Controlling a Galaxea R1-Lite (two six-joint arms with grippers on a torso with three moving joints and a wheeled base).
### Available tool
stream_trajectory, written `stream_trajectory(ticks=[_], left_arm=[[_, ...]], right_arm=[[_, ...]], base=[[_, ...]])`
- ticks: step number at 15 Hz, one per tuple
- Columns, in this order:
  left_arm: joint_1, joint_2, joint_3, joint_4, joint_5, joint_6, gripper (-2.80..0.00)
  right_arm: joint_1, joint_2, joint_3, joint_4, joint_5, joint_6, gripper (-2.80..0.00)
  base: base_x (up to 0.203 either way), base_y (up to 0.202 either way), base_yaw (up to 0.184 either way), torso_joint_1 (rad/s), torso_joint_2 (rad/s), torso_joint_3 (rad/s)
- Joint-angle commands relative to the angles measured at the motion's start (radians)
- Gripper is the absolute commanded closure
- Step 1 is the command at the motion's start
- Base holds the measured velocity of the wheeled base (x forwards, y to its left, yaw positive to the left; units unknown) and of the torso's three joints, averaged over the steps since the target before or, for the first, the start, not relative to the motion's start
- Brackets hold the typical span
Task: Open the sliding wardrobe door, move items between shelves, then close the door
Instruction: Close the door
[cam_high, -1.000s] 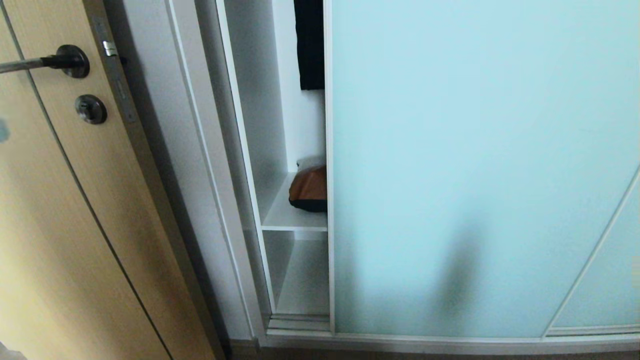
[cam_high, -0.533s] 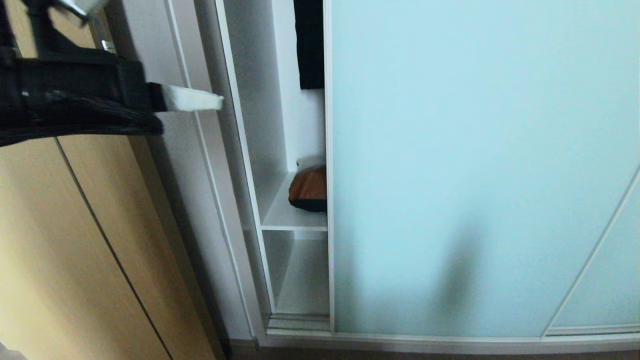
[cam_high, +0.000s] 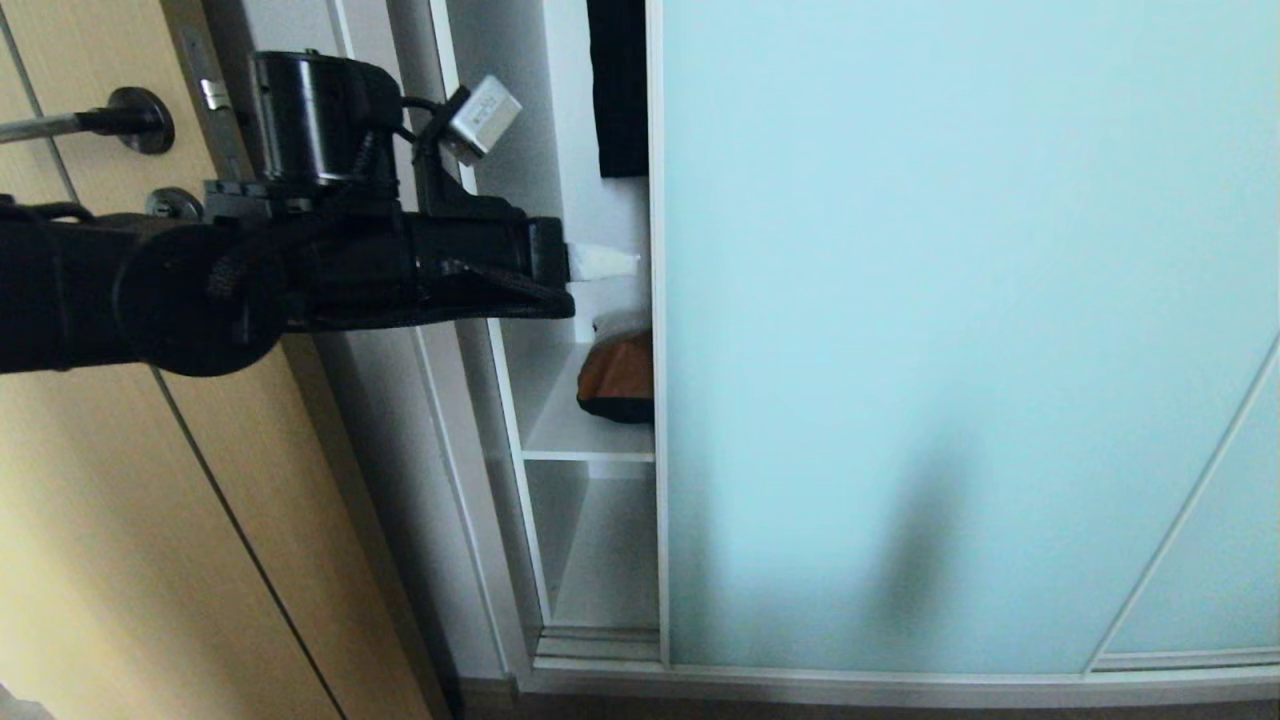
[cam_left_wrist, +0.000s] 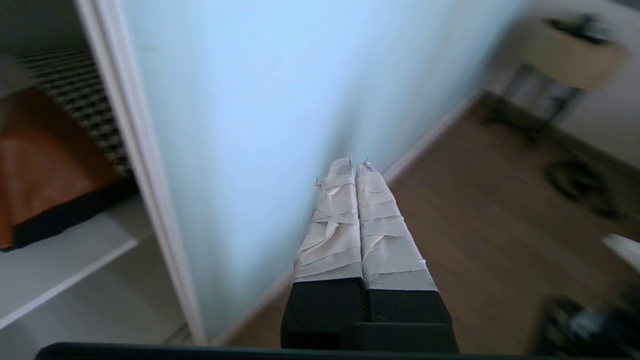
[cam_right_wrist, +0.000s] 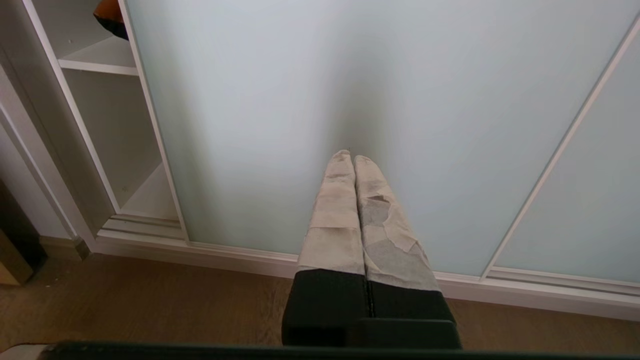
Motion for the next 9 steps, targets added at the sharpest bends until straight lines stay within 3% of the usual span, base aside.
stream_trajectory(ticks=[1,5,9], left_arm=[[-0.028,0.092,-0.007,-0.090,0.112,-0.006,0.00],[-0.093,0.163,-0.019,-0.148,0.268,-0.034,0.00],[-0.134,0.246,-0.065,-0.196,0.373,-0.062,0.00]], right_arm=[[0.000,-0.001,0.000,0.000,0.000,0.000,0.00],[0.000,-0.001,0.000,0.000,0.000,0.000,0.00],[0.000,-0.001,0.000,0.000,0.000,0.000,0.00]], base=[[0.000,0.000,0.000,0.000,0.00,0.000],[0.000,0.000,0.000,0.000,0.00,0.000],[0.000,0.000,0.000,0.000,0.00,0.000]])
